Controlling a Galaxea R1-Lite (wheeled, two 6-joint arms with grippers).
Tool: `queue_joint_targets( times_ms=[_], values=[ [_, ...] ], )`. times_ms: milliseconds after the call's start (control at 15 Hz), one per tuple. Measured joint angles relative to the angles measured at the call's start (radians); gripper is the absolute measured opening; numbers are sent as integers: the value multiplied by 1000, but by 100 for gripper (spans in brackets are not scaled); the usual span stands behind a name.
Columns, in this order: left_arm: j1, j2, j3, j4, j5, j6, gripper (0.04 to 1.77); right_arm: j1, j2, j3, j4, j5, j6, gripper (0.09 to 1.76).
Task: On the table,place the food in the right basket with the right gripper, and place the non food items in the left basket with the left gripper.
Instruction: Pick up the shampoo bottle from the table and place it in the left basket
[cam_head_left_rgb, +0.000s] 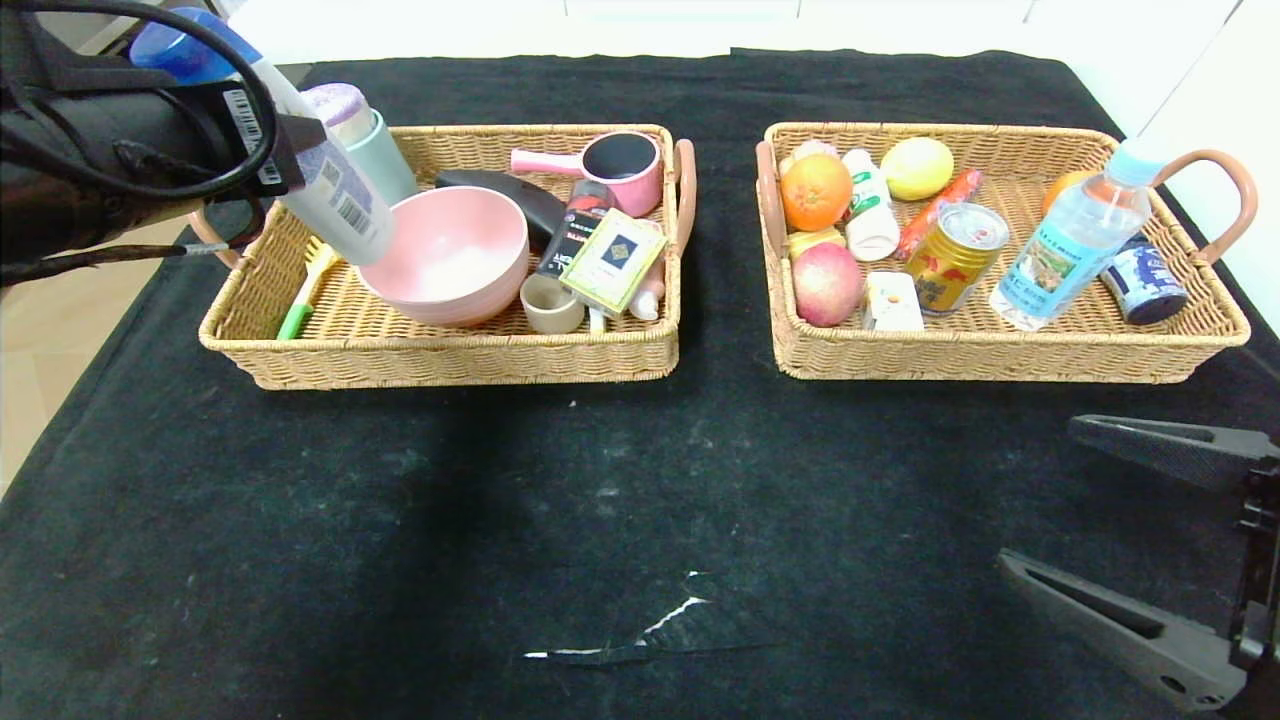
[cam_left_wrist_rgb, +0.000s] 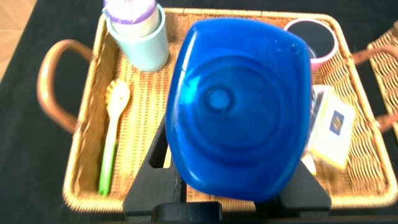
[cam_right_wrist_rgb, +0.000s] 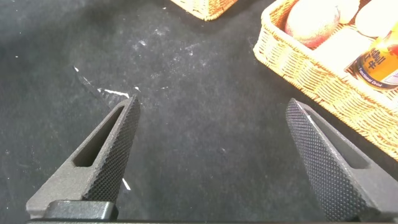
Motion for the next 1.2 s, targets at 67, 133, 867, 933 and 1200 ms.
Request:
queue_joint_targets(
  times_ms=[67, 133, 867, 933, 1200],
  values=[
    [2, 29, -33, 0, 0, 0, 62, 0, -1, 0, 0, 0, 0, 171],
    [4, 58, -63, 0, 0, 1, 62, 0, -1, 0, 0, 1, 0, 171],
    [18, 240, -197, 1, 1, 3, 62, 0, -3, 2, 0, 0, 2, 171],
    [18, 244, -197, 1, 3, 3, 62, 0, -3, 2, 0, 1, 2, 171],
    [13, 251, -194, -1, 4, 3, 80, 0, -3, 3, 0, 0, 2, 171]
  ],
)
